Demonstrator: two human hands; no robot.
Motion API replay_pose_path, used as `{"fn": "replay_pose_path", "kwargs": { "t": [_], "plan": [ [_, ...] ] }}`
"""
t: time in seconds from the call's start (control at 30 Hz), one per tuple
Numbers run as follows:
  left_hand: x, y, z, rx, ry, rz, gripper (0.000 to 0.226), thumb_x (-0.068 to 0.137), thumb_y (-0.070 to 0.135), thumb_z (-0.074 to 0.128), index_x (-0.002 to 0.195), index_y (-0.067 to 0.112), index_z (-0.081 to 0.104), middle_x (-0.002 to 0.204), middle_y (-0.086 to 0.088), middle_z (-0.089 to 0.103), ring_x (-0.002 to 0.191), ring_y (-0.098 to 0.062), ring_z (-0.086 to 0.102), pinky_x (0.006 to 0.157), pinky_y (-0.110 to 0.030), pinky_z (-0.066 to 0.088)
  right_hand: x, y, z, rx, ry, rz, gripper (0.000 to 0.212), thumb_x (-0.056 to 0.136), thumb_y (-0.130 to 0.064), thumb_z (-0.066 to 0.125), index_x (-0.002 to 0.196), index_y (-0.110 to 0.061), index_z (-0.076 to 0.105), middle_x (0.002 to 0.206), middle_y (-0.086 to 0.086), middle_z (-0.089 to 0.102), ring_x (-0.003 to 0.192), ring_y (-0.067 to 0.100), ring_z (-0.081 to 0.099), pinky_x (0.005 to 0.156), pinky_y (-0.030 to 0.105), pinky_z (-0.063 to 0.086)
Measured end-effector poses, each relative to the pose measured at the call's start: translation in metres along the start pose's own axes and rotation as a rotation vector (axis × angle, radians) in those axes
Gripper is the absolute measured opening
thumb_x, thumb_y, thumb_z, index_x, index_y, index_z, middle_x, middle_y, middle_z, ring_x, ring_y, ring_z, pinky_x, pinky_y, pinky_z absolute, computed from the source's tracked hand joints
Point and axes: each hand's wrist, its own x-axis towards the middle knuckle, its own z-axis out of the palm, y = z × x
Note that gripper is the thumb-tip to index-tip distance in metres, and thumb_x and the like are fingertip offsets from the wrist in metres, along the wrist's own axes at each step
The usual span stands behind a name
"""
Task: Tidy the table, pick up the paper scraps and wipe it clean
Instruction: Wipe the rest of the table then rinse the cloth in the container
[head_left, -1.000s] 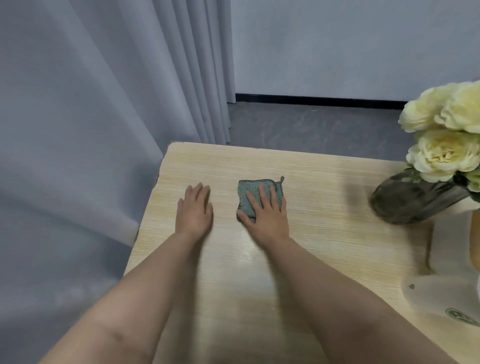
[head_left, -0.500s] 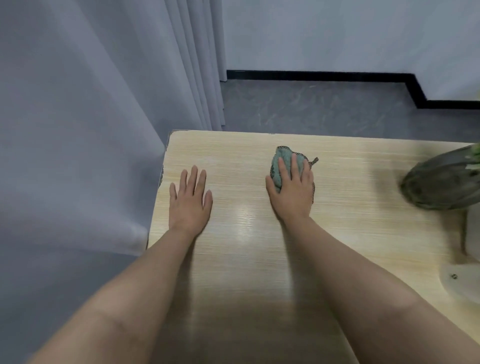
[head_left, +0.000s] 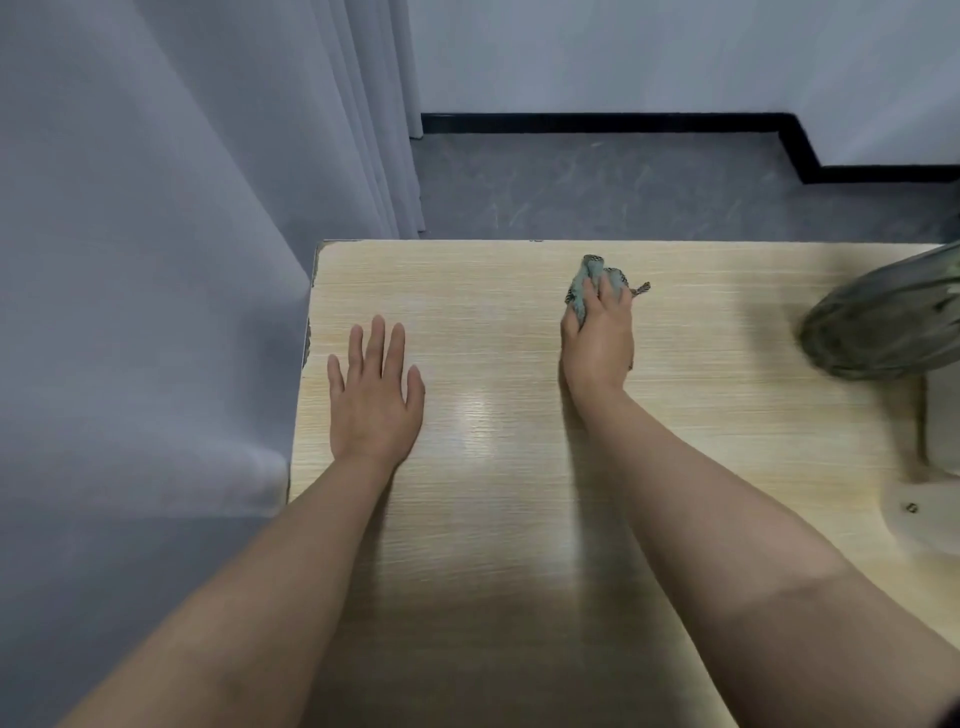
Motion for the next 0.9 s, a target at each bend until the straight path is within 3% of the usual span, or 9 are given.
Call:
{"fn": "replay_pose_path", "kwargs": {
  "t": [0.17, 0.23, 0.3, 0.43, 0.53, 0.6, 0.67, 0.8, 0.9],
  "plan": [
    [0.000, -0.001, 0.001, -0.013, 0.019, -0.001, 0.055, 0.100, 0.037, 0.018, 0.151, 0.024, 0.006, 0.159, 0.004, -0.003, 0.146, -0.017, -0.009, 0.118, -0.042, -0.004, -0.031, -0.067, 0.032, 0.202, -0.277, -0.505, 0.045, 0.088, -0.006, 0.056, 0.133, -0.003, 0.050, 0.142, 0.010, 0.045, 0.136, 0.025, 0.034, 0.112, 0.024, 0.019],
    [0.000, -0.001, 0.001, -0.017, 0.030, 0.006, 0.054, 0.100, 0.037, 0.020, 0.151, 0.024, 0.008, 0.159, 0.004, -0.002, 0.146, -0.016, -0.008, 0.118, -0.042, -0.004, -0.037, -0.081, 0.042, 0.152, -0.325, -0.706, 0.043, 0.088, -0.008, 0.058, 0.131, -0.005, 0.053, 0.141, 0.007, 0.047, 0.136, 0.025, 0.034, 0.112, 0.029, 0.025],
    [0.000, -0.001, 0.000, -0.022, 0.038, 0.009, 0.054, 0.100, 0.037, 0.021, 0.151, 0.023, 0.010, 0.159, 0.003, 0.000, 0.146, -0.016, -0.007, 0.118, -0.042, -0.003, -0.024, -0.072, 0.036, 0.128, -0.271, -0.751, 0.038, 0.090, -0.009, 0.056, 0.128, -0.009, 0.056, 0.138, 0.004, 0.050, 0.132, 0.020, 0.037, 0.110, 0.029, 0.030],
    [-0.001, -0.001, 0.001, -0.016, 0.044, 0.006, 0.054, 0.100, 0.038, 0.020, 0.151, 0.023, 0.010, 0.159, 0.003, 0.002, 0.146, -0.017, -0.006, 0.118, -0.042, -0.003, 0.023, -0.006, 0.004, 0.119, 0.001, -0.392, 0.034, 0.087, 0.001, 0.050, 0.119, -0.003, 0.060, 0.132, 0.012, 0.052, 0.123, 0.021, 0.042, 0.108, 0.015, 0.022],
    [0.000, -0.002, 0.001, -0.010, 0.044, 0.003, 0.054, 0.100, 0.038, 0.019, 0.151, 0.023, 0.009, 0.159, 0.003, 0.001, 0.146, -0.017, -0.007, 0.118, -0.042, -0.003, 0.042, 0.031, -0.009, -0.031, 0.044, 0.026, 0.044, 0.094, -0.011, 0.044, 0.138, -0.004, 0.041, 0.149, 0.013, 0.032, 0.139, 0.024, 0.024, 0.116, 0.030, 0.021],
    [0.000, -0.002, 0.001, -0.003, 0.044, 0.003, 0.054, 0.100, 0.038, 0.019, 0.151, 0.023, 0.009, 0.159, 0.003, 0.001, 0.146, -0.017, -0.007, 0.118, -0.042, -0.003, 0.040, 0.023, -0.004, -0.060, 0.046, 0.135, 0.047, 0.096, -0.014, 0.042, 0.141, -0.003, 0.035, 0.153, 0.014, 0.025, 0.142, 0.028, 0.017, 0.117, 0.035, 0.016],
    [0.000, -0.001, 0.001, -0.006, 0.044, 0.003, 0.054, 0.100, 0.037, 0.019, 0.151, 0.023, 0.009, 0.159, 0.003, 0.001, 0.146, -0.017, -0.006, 0.118, -0.042, -0.003, 0.035, -0.007, 0.007, 0.019, -0.012, -0.007, 0.045, 0.094, -0.012, 0.046, 0.137, 0.000, 0.040, 0.148, 0.018, 0.033, 0.139, 0.031, 0.025, 0.115, 0.035, 0.017],
    [0.000, 0.000, 0.001, -0.028, 0.051, 0.003, 0.054, 0.100, 0.036, 0.023, 0.151, 0.022, 0.012, 0.159, 0.003, 0.003, 0.146, -0.017, -0.004, 0.118, -0.043, -0.002, 0.002, -0.078, 0.039, 0.208, -0.243, -0.546, 0.040, 0.091, -0.005, 0.053, 0.131, -0.003, 0.051, 0.137, 0.011, 0.050, 0.131, 0.024, 0.038, 0.106, 0.008, 0.015],
    [-0.001, -0.001, 0.001, -0.021, 0.049, 0.001, 0.054, 0.100, 0.037, 0.022, 0.151, 0.023, 0.011, 0.159, 0.003, 0.002, 0.146, -0.016, -0.005, 0.118, -0.042, -0.002, 0.007, -0.082, 0.047, 0.163, -0.324, -0.697, 0.039, 0.094, -0.014, 0.051, 0.134, -0.011, 0.051, 0.141, 0.004, 0.047, 0.133, 0.020, 0.036, 0.110, 0.022, 0.023]
  ]
}}
